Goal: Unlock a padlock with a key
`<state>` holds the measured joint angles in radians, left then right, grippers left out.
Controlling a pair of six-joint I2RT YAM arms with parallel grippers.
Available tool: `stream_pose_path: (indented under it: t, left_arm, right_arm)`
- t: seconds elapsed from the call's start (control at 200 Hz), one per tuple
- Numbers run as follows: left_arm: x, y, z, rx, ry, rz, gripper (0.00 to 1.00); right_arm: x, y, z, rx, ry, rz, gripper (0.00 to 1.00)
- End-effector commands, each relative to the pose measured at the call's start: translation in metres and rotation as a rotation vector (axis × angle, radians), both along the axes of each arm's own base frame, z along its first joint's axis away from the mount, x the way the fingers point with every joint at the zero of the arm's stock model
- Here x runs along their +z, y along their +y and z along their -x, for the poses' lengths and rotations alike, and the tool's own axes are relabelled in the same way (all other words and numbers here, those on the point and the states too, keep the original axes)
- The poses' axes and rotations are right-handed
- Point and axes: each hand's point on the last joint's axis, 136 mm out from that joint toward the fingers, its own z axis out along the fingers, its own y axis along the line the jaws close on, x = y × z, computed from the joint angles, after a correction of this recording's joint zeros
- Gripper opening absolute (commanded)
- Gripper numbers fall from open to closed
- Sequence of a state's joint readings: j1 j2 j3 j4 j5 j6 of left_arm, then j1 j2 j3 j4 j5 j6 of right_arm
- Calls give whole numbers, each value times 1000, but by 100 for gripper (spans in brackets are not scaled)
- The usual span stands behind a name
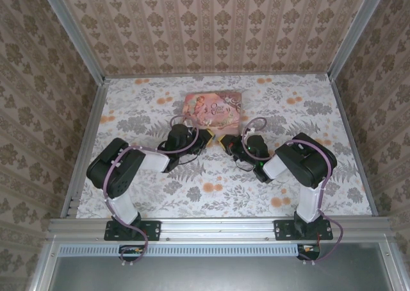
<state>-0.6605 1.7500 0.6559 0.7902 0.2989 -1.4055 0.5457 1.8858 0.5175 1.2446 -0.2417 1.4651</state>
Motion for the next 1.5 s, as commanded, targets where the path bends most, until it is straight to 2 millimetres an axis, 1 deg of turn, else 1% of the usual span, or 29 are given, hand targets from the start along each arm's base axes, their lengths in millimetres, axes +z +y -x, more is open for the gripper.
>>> stream_pose_path:
  t: [0.0, 0.075, 0.21, 0.415, 0.58, 0.64, 0.88, 0.955, 1.255, 1.405, 1.495]
  left_arm:
    - [8, -27, 32, -174, 21, 20, 0]
    - [9, -28, 31, -168, 24, 33, 0]
    - [10, -32, 29, -144, 43, 77, 0]
    - [13, -45, 29, -120, 86, 172, 0]
    - [16, -53, 31, -114, 110, 247, 0]
    - [16, -53, 32, -119, 110, 245, 0]
    - [14, -48, 38, -143, 89, 162, 0]
    - [14, -47, 38, -146, 82, 148, 0]
    - [14, -48, 38, -153, 79, 128, 0]
    - [14, -47, 38, -150, 76, 122, 0]
    - [14, -47, 38, -152, 76, 122, 0]
  right_arm:
    - [49, 18, -14, 39, -154, -80, 0]
    - [49, 20, -14, 36, -150, -84, 0]
    - [43, 22, -11, 14, -114, -100, 0]
    - [42, 21, -8, -31, -74, -133, 0]
    - [51, 17, -12, -51, -90, -147, 0]
    - [54, 17, -14, -38, -107, -142, 0]
    - [53, 1, -26, 2, -133, -113, 0]
    - [53, 0, -28, 25, -141, -109, 0]
    - [59, 18, -24, 160, -204, -82, 0]
    - [53, 21, -23, 142, -160, -109, 0]
    - [56, 26, -25, 125, -128, -152, 0]
